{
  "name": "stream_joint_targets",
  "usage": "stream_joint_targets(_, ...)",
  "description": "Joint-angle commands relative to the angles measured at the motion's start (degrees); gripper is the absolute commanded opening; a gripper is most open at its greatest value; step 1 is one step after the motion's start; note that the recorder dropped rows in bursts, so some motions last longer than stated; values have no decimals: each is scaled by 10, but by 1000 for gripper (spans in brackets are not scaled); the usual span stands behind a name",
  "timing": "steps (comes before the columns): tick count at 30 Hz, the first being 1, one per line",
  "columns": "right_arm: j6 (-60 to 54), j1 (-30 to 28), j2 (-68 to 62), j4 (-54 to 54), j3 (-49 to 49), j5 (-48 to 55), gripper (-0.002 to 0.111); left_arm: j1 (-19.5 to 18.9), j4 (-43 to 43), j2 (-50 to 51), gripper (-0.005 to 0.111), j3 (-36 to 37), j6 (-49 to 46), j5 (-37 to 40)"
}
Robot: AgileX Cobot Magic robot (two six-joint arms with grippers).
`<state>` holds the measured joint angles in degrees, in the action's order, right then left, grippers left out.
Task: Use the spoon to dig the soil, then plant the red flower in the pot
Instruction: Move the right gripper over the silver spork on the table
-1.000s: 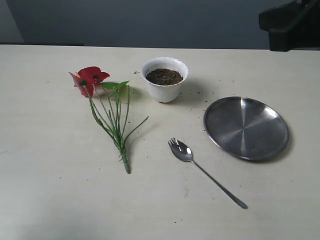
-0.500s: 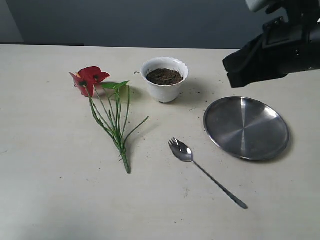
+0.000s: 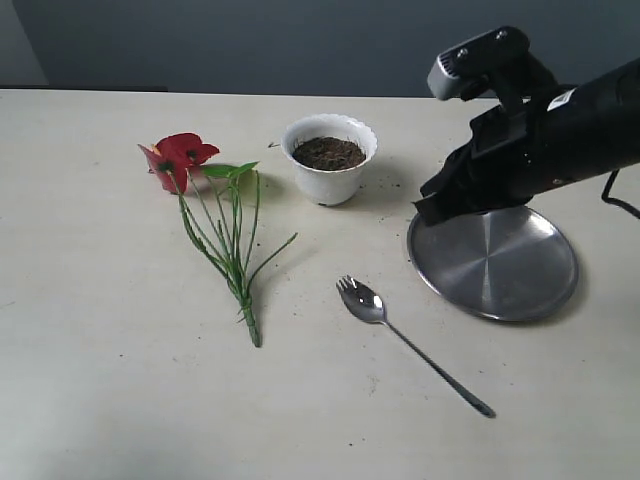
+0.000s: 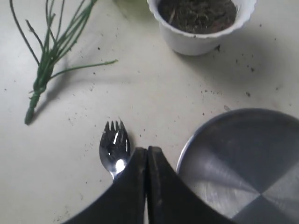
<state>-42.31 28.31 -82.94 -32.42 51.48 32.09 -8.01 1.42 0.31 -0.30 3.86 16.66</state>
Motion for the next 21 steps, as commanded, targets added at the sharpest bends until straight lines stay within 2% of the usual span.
stream_joint_targets(1,71,16,-31,65,4,4,-1,1,2,-3,0,3,0,-3)
stream_joint_targets(10,189,62,-89,159,4,7,-1,1,2,-3,0,3,0,-3)
stream_joint_targets(21,258,98,-147,191,4,33,-1,1,2,-3,0,3,0,-3)
